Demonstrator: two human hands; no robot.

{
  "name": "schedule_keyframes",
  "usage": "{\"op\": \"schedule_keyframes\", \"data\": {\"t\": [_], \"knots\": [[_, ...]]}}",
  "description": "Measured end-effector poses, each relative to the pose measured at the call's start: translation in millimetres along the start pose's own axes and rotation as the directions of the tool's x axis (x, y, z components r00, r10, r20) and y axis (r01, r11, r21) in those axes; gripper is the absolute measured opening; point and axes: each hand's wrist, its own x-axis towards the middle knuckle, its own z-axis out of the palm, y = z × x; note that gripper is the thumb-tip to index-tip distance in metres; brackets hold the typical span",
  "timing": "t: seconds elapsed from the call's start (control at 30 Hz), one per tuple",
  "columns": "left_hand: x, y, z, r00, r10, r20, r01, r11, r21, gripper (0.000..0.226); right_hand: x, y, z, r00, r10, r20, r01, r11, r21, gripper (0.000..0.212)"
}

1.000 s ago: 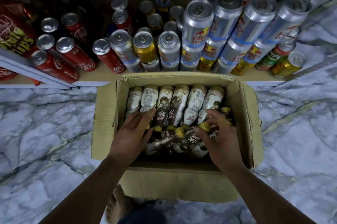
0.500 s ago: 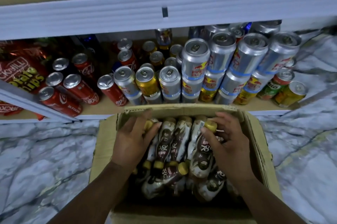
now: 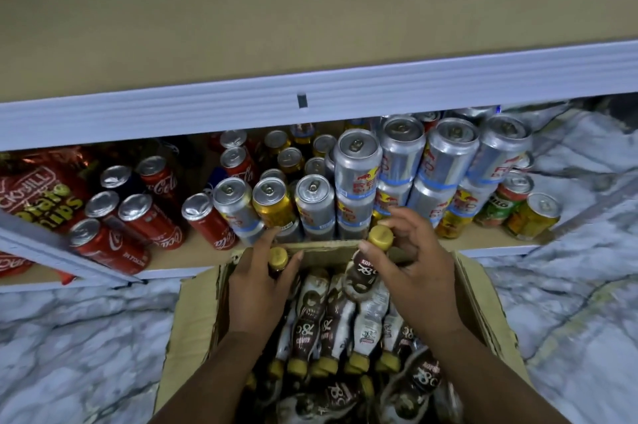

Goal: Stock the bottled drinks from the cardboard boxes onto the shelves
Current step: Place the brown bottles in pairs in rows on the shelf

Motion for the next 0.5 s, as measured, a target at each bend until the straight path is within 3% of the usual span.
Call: {"op": "schedule_keyframes", "data": {"t": [0.5], "knots": [[-13.7,-11.1,2.3,0.999,-0.05,0.014,0.052,0.991,-0.124,0.048,-12.2,12.8,29.5,0.995,0.063,0.071,-0.057,0.994,-0.092,0.043]]}}
